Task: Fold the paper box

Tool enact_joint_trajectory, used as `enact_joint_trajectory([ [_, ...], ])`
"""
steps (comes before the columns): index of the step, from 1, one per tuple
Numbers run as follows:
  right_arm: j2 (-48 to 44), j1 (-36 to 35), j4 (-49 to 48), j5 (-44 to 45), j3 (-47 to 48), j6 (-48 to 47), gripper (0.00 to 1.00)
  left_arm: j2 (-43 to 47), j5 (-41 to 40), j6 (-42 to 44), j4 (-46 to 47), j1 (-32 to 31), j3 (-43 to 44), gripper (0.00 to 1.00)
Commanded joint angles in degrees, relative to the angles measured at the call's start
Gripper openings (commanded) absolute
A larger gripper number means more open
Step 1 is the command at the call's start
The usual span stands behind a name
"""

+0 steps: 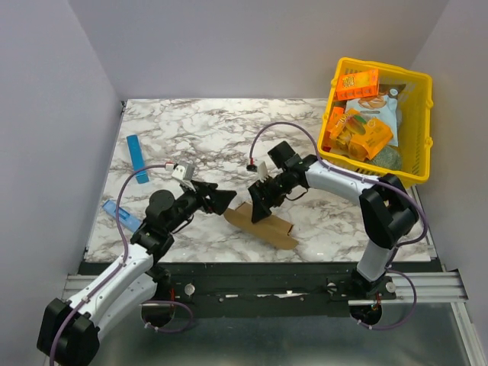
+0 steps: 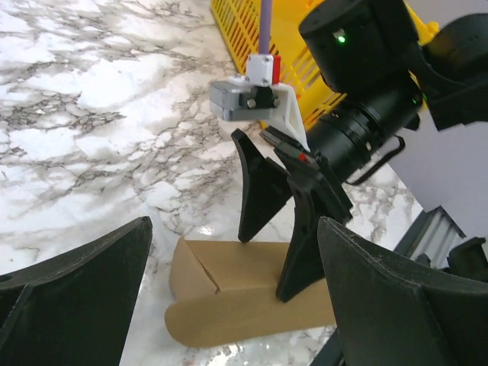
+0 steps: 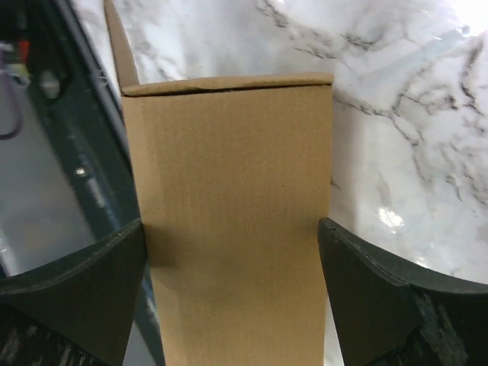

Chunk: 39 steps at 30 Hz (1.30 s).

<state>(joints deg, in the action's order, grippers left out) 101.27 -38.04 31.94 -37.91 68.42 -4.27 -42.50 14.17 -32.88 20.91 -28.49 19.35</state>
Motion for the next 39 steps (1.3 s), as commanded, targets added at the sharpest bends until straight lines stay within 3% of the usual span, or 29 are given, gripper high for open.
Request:
enact_joint_trajectory([
  [1,3.4,2.53,5.93,-12.53,3.46,-4.33,0.66,3.73,2.44,-3.41,-12.72,0.37,0.24,0.99],
  [5,7.7,4.46,9.18,-20.87,6.63,-9.16,0.66,2.43,6.81,-6.22,-13.61,0.45,-0.37,0.99],
  [8,10.43,5.34,11.56,-22.2,8.92,-11.54,0.66,0.49,8.24,-7.98,-13.17,0.54,-1.16,0.99],
  [13,11.93,6.93,10.34,-19.75,8.49,-10.94,0.67,1.27,1.22,-5.8,-15.9,0.45,-2.56,0.99],
  [18,2.82,7.02,2.09,-10.18,3.57,-4.53,0.94,2.6,0.76,-6.23,-10.81,0.45,-8.27,0.99],
  [21,-4.03,7.02,-1.69,-1.76,0.32,1.0,0.98,4.53,0.33,-5.7,-9.05,0.45,-11.79,0.99],
  [24,-9.67,6.93,-3.9,7.48,-4.85,9.35,0.98,7.25,-1.78,-6.05,-7.55,0.54,-15.65,0.99],
  [29,-26.02,4.92,-7.77,11.17,-17.43,18.75,0.97,10.07,-4.07,-6.05,-7.37,0.63,-16.72,0.99],
  [39,-45.52,-9.76,-8.91,15.06,-37.39,35.2,0.94,6.11,-2.13,-6.49,-5.61,0.72,-15.58,0.99],
])
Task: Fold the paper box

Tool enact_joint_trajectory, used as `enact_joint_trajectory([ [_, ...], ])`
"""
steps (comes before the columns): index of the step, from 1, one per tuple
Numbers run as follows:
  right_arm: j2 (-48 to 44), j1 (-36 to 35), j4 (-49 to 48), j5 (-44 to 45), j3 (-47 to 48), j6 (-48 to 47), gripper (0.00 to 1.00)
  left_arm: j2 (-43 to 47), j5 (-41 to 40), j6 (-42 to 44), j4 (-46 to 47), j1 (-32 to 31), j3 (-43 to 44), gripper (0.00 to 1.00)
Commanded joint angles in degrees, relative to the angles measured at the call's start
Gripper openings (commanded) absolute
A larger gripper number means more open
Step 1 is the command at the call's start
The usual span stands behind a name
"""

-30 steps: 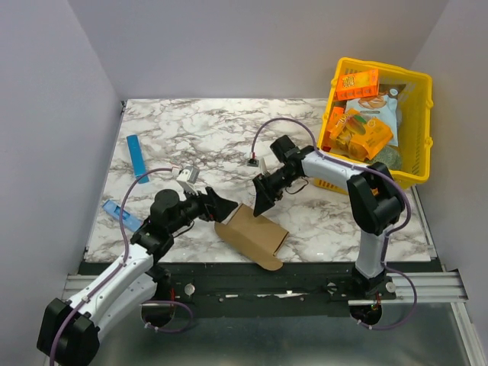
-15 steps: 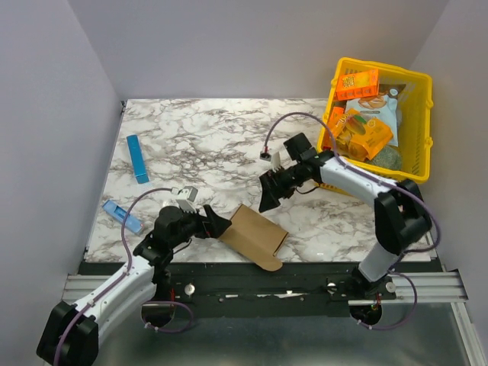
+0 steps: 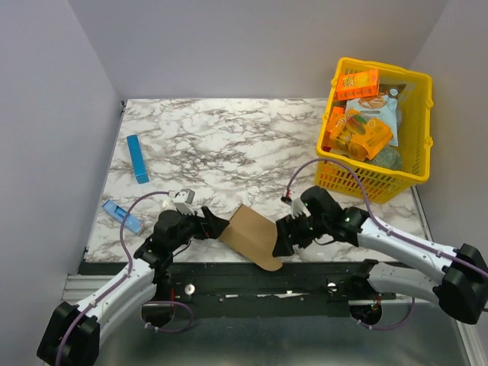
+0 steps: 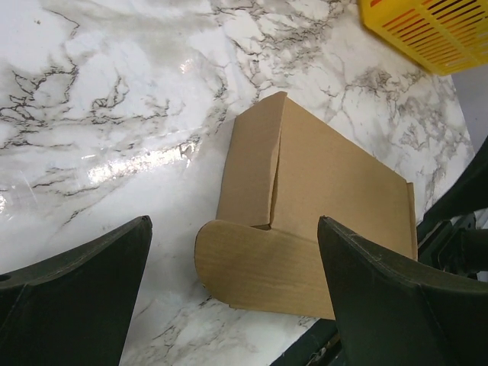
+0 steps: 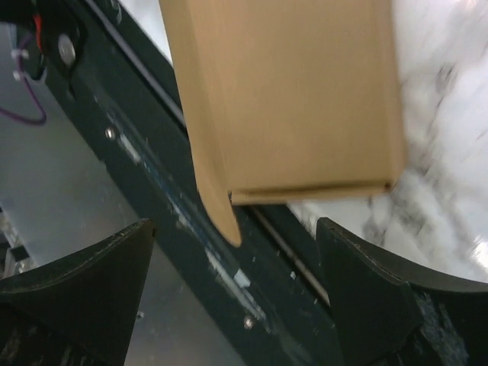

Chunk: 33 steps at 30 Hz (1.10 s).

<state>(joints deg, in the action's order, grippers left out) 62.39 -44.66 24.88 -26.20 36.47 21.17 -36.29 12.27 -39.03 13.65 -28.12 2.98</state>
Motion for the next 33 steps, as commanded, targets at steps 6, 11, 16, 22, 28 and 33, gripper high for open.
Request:
enact_joint_trajectory([
  [6,-12.47,-6.74,-10.27,1.23,-13.26,18.46,0.89,-0.09,-0.23,-0.79,1.73,0.35,1.06,0.99],
  [11,-9.41,-8.42,-15.82,2.99,-15.46,20.66,0.85,0.25,-0.32,-0.88,0.24,0.35,1.67,0.99],
  [16,-4.83,-9.3,-21.8,2.82,-15.29,21.81,0.77,2.36,-1.11,-1.05,-2.4,0.35,2.38,0.99],
  [22,1.68,-9.83,-24.18,0.53,-13.71,22.34,0.63,2.9,-1.37,-1.14,-3.89,0.35,3.17,0.99],
  [28,3.79,-10.53,-23.74,-0.26,-13.44,23.39,0.52,2.63,-1.02,-1.05,-4.24,0.35,4.13,0.99],
  [33,1.86,-10.62,-22.08,-1.93,-12.65,25.23,0.22,3.07,0.38,-1.31,-5.21,0.35,5.97,0.99],
])
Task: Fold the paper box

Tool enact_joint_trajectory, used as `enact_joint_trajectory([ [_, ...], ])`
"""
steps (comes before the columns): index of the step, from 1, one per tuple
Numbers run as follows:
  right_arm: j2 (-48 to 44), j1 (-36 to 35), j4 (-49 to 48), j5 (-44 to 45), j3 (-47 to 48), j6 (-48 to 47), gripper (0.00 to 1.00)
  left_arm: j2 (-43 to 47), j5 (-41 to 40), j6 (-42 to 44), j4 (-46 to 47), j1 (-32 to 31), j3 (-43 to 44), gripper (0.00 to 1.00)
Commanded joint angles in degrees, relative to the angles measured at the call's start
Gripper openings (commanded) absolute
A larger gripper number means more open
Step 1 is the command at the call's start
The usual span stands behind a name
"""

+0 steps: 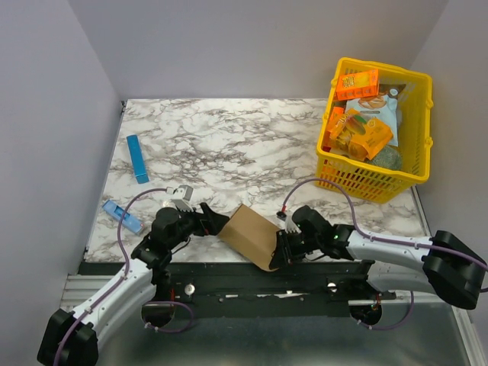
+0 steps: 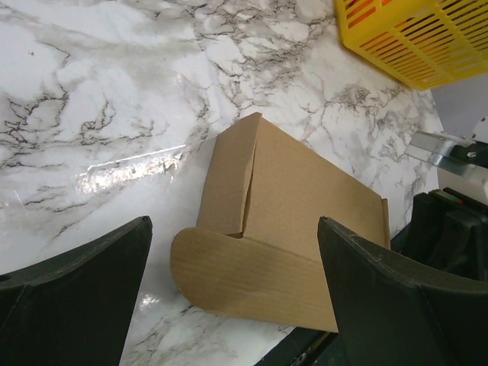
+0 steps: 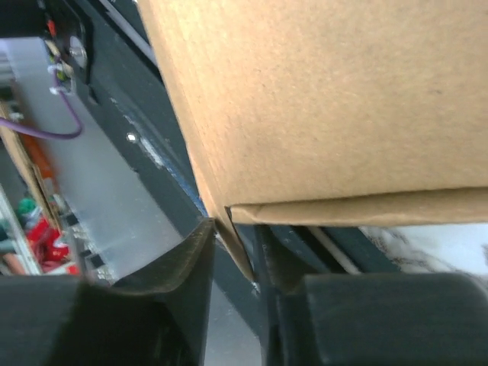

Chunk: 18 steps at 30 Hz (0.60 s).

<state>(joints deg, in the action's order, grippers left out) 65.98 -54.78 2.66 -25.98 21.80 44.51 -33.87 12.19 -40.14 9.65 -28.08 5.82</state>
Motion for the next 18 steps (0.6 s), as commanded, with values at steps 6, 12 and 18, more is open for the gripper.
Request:
enact_joint_trajectory([
  [6,-5.06,-0.41,7.44,-1.8,6.49,4.09,0.14,2.57,1.79,-0.12,-7.69,0.3,8.22,0.99],
  [12,-6.91,0.99,7.8,-5.91,8.16,6.73,0.09,3.55,1.52,1.21,-17.98,0.39,15.69,0.99],
  [18,-8.84,7.93,6.93,-13.11,8.78,8.04,0.05,2.14,3.28,2.08,-21.34,0.39,20.36,0.99],
])
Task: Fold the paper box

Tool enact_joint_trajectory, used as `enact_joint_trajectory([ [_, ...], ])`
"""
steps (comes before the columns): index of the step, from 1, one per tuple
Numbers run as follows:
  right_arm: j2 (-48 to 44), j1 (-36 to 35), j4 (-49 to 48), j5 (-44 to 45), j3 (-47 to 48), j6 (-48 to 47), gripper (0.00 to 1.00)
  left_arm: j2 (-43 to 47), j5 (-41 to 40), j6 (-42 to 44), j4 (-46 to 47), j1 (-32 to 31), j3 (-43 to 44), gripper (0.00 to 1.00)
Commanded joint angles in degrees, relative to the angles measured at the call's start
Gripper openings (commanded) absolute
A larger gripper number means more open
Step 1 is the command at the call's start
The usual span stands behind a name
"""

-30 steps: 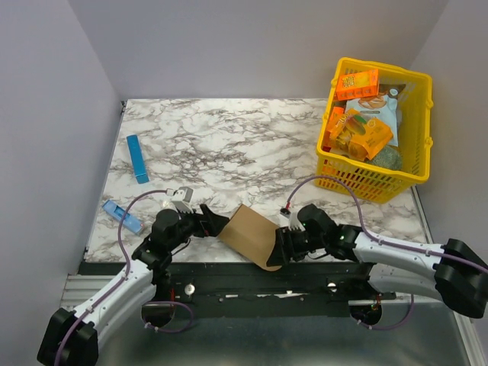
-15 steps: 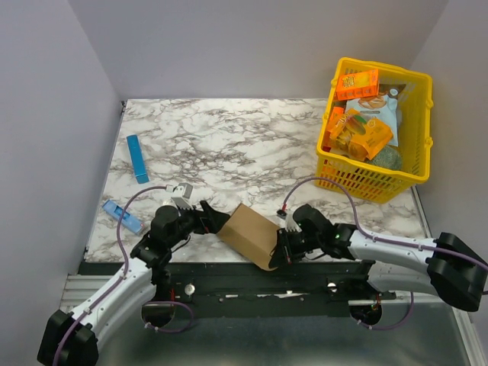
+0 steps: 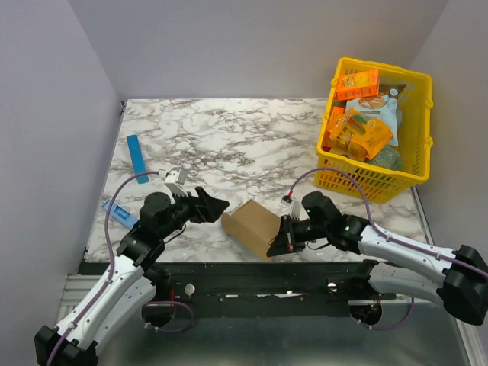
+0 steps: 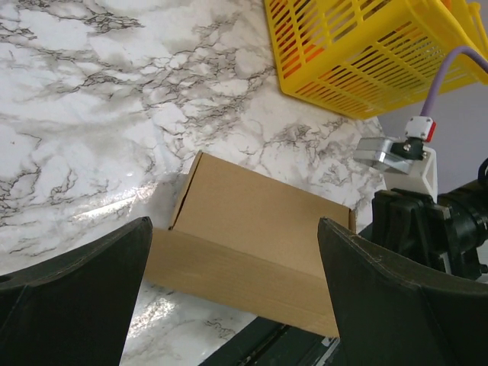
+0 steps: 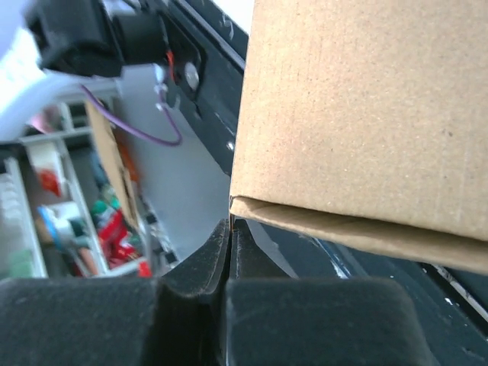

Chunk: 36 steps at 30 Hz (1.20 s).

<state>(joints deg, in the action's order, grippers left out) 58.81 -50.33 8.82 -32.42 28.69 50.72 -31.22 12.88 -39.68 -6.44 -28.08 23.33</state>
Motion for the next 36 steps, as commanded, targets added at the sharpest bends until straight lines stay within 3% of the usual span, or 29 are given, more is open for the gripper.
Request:
enact_joint_trajectory([
  [1,-2.03,5.57,-0.46,-7.82,1.72,2.36,0.04,-0.77,2.67,2.06,-5.25,0.39,3.21,0.99],
  [7,-2.82,12.7,-7.59,-16.79,-0.04,7.46,0.04,-5.24,5.39,3.03,-2.62,0.39,3.83,0.99],
  [13,-0.63,18.32,-14.09,-22.77,-2.41,10.8,0.0,-10.07,7.33,-0.22,6.16,0.56,-1.62,0.99],
  [21,-0.45,25.62,-15.32,-26.98,-4.34,11.24,0.0,-23.25,8.91,-8.48,29.52,1.36,-9.0,0.99],
  [27,-0.62,30.54,-15.67,-29.8,-5.66,10.46,0.0,-35.12,11.71,-8.65,39.28,1.88,-6.55,0.94],
  [31,-0.71,32.48,-15.67,-30.59,-6.27,10.1,0.0,-41.79,13.66,-12.25,47.2,2.15,-7.25,0.86],
  [36,-0.36,34.15,-15.59,-31.73,-6.45,9.66,0.0,-47.52,14.89,-17.69,53.53,2.06,-6.99,0.84],
])
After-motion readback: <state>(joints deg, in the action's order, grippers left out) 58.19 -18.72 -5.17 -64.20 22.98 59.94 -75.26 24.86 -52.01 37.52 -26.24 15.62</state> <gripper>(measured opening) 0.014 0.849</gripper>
